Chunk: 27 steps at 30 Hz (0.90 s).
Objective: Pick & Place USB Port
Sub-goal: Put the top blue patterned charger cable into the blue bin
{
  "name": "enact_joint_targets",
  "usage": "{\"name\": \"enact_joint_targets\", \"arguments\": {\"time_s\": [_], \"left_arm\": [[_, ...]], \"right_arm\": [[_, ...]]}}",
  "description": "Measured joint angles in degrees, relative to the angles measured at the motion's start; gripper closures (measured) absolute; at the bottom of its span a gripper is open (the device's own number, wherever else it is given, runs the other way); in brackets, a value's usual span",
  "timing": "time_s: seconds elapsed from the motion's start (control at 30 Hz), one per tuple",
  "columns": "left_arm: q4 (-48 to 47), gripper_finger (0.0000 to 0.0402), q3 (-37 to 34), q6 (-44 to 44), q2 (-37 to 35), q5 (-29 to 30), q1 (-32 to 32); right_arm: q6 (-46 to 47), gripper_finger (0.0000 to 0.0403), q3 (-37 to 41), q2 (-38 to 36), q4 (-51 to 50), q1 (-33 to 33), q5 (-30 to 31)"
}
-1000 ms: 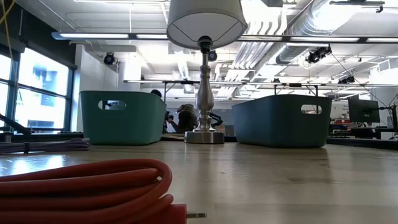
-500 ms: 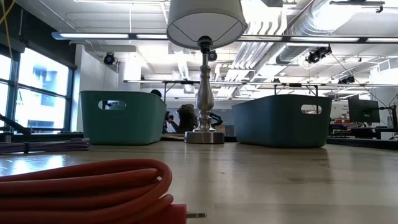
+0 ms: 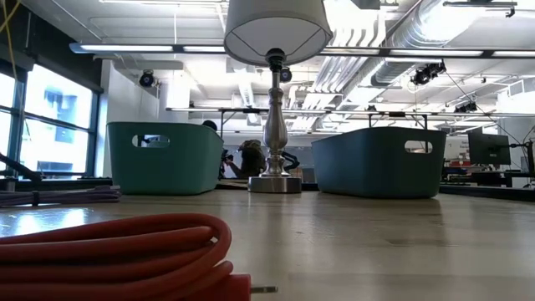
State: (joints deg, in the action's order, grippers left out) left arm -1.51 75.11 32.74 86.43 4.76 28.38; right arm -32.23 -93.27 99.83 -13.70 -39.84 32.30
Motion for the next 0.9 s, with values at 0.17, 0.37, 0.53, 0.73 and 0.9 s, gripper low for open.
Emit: {"name": "enact_joint_targets", "arguments": {"time_s": [0.17,0.37,0.53,0.73,0.9], "left_arm": [[-0.01,0.0311,0.04,1.03,-0.02,5.16,0.03],[-5.04,0.0272,0.06,1.94,-2.02,17.97,0.11],[-11.25,0.0267,0.09,0.80,-3.67,34.22,0.13],[-12.41,0.0266,0.09,-0.01,-3.67,44.74,0.11],[-15.52,0.0266,0.09,-0.03,-3.67,48.73,0.11]], "right_arm": [[2.63,0.0379,0.00,-0.07,-5.92,-1.97,10.48],[19.86,0.0379,0.00,-0.35,-25.91,-4.05,29.10],[48.01,0.0379,0.02,-3.03,-51.44,-2.08,33.81],[72.74,0.0379,0.02,-8.95,-68.78,4.74,32.12],[72.24,0.0379,0.02,-13.73,-67.98,13.85,25.13]]}}
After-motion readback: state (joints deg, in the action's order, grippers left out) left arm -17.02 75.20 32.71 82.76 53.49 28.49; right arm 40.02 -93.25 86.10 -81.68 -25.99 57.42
